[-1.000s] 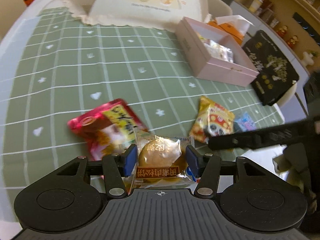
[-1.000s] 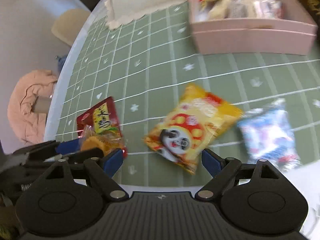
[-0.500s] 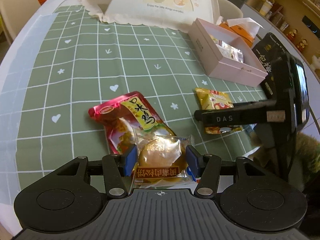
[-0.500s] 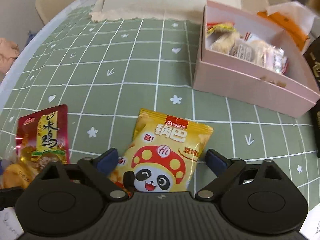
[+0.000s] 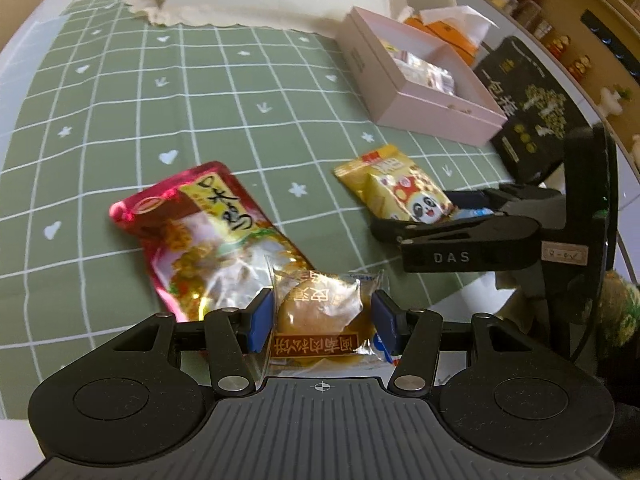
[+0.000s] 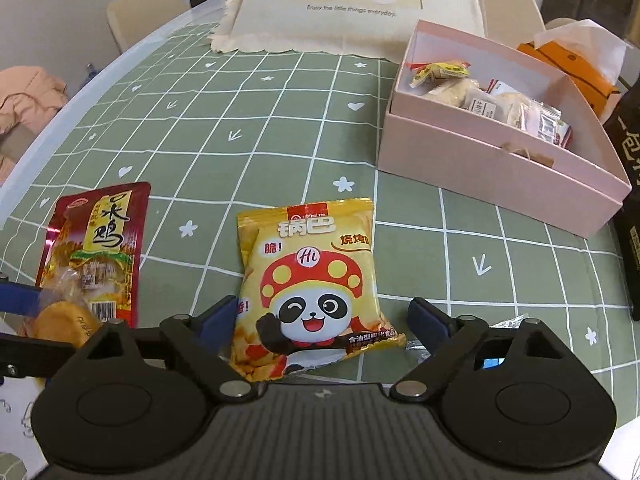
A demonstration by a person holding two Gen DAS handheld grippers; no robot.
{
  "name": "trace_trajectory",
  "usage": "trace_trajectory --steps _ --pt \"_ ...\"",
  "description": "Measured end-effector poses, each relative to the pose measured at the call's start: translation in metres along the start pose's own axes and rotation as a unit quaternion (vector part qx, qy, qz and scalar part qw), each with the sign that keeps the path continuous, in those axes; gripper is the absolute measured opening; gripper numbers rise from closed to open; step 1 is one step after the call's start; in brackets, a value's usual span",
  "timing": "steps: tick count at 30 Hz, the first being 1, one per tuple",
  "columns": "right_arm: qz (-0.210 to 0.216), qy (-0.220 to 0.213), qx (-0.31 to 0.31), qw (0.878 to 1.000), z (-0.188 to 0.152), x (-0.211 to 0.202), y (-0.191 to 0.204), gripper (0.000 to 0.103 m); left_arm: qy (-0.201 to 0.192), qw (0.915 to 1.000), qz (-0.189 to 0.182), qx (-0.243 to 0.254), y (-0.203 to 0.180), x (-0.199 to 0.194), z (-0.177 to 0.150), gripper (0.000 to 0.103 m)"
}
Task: Organize snacks
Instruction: 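Carry both packets over the pink box and open both grippers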
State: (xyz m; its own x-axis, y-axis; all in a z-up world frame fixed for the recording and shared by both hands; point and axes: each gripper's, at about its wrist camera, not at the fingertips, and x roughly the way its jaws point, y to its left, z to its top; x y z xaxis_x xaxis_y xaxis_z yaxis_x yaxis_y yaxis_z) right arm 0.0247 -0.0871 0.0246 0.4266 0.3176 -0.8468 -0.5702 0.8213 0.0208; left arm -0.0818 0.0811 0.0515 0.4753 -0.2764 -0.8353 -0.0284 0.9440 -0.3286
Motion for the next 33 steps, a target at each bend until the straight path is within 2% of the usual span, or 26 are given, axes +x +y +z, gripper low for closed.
trace_trajectory --steps 7,8,11,13,17,19,21,24,27,30,33 --pt "0.012 0.006 -0.016 1.000 0.018 0.013 0.001 0.096 0.019 0.9998 0.001 0.012 -0.007 0.005 -0.006 0.058" --pt "0.014 0.008 -0.018 1.000 0.019 0.012 0.001 0.092 0.020 0.9997 0.002 0.013 -0.008 0.005 -0.007 0.058" --pt "0.026 0.014 -0.035 0.999 0.018 0.002 0.004 0.066 0.023 0.9996 0.001 0.013 -0.009 0.006 -0.008 0.058" --pt "0.033 0.021 -0.028 0.999 0.016 -0.009 0.002 0.065 0.026 0.9995 0.000 0.016 -0.011 0.007 -0.007 0.058" --pt "0.029 -0.004 0.010 1.000 0.010 -0.051 -0.017 0.064 0.023 0.9990 -0.019 0.032 -0.022 0.003 0.005 0.058" --pt "0.025 -0.028 0.038 0.999 0.012 -0.080 -0.033 0.064 0.011 0.9979 -0.044 0.046 -0.031 -0.008 0.022 0.058" --pt "0.013 -0.062 0.059 0.996 0.015 -0.113 -0.051 0.064 -0.017 0.9958 -0.066 0.062 -0.040 -0.025 0.048 0.058" --pt "-0.022 -0.108 0.073 0.991 0.018 -0.149 -0.072 0.064 -0.080 0.9896 -0.078 0.090 -0.056 -0.048 0.095 0.058" --pt "-0.044 -0.130 0.080 0.987 0.017 -0.168 -0.092 0.064 -0.142 0.9794 -0.079 0.120 -0.079 -0.060 0.150 0.058" --pt "-0.055 -0.135 0.099 0.984 0.012 -0.173 -0.111 0.064 -0.175 0.9737 -0.088 0.117 -0.102 -0.043 0.206 0.059" --pt "-0.056 -0.131 0.115 0.983 0.001 -0.169 -0.127 0.064 -0.160 0.9791 -0.089 0.088 -0.117 0.006 0.256 0.059"
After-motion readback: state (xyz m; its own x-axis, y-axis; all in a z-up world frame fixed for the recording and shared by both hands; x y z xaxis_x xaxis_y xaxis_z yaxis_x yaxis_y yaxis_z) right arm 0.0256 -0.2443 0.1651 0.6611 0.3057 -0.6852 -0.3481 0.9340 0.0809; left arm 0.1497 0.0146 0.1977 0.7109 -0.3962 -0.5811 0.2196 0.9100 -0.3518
